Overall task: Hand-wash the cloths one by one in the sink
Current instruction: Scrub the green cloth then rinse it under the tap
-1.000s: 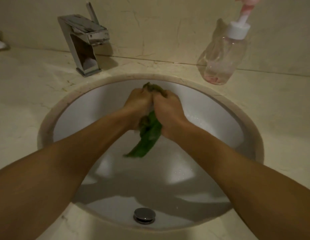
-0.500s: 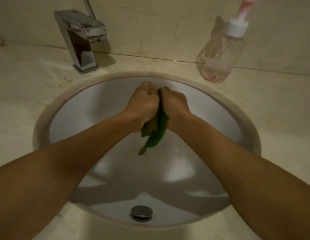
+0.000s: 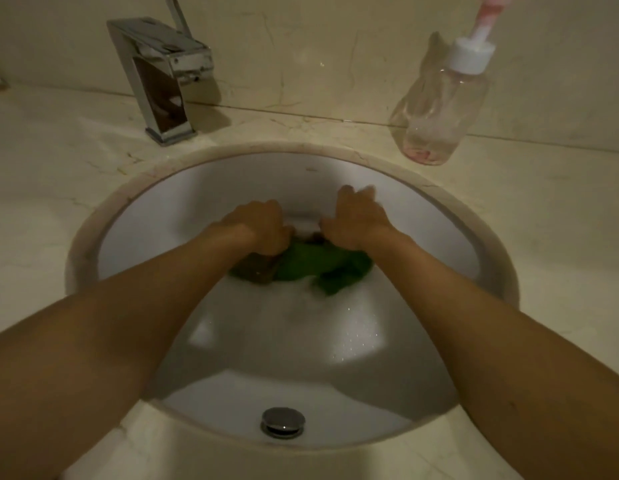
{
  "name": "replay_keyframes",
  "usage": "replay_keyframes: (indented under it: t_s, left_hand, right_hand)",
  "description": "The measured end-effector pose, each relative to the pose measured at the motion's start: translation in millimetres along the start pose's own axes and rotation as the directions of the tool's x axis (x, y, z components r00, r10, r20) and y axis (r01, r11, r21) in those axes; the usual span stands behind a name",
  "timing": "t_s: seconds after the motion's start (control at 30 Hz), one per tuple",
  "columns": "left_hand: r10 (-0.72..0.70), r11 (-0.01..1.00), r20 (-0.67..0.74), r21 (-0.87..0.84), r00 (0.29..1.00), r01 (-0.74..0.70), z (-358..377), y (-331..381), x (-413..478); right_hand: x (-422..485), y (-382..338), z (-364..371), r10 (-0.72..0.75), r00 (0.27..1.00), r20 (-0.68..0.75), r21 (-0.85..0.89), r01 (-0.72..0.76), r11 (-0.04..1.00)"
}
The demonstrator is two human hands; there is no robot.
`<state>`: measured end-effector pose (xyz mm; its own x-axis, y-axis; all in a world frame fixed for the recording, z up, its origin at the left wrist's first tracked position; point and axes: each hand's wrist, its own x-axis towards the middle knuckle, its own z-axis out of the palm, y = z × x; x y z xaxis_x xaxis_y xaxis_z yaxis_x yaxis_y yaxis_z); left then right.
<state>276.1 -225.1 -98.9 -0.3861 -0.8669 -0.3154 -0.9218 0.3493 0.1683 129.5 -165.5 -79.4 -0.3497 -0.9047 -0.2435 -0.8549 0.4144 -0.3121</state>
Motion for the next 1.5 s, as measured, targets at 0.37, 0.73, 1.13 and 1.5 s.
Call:
replay_keyframes:
  t_s: [0.37,0.73,1.13,1.5]
  left_hand:
    - [0.267,0.923,0.257,0.209,0.929,-0.323,20,3,2]
    - [0.180,0.883,0.140,-0.458,0.974,-0.097,-5,17,1]
    - [-0.158,0.295,-0.104,-0.954,0.982,-0.054,-19,54,-24]
    - [-0.208,0.281,-0.098,-0.959,0.973,-0.037,-23,41,-21]
  right_hand:
    - [11,23,30,-0.147,0.914,0.378,-0.334,0.283,0.899]
    - [16,11,7,0.012,0.983,0.182,0.586,-0.118,0.802]
    - [-20,-28,-1,0.125,0.992,0.026,0.850,-0.088,0.520]
    - [-32,-41,1,0.052,0.997,-0.057,0.859,0.022,0.511]
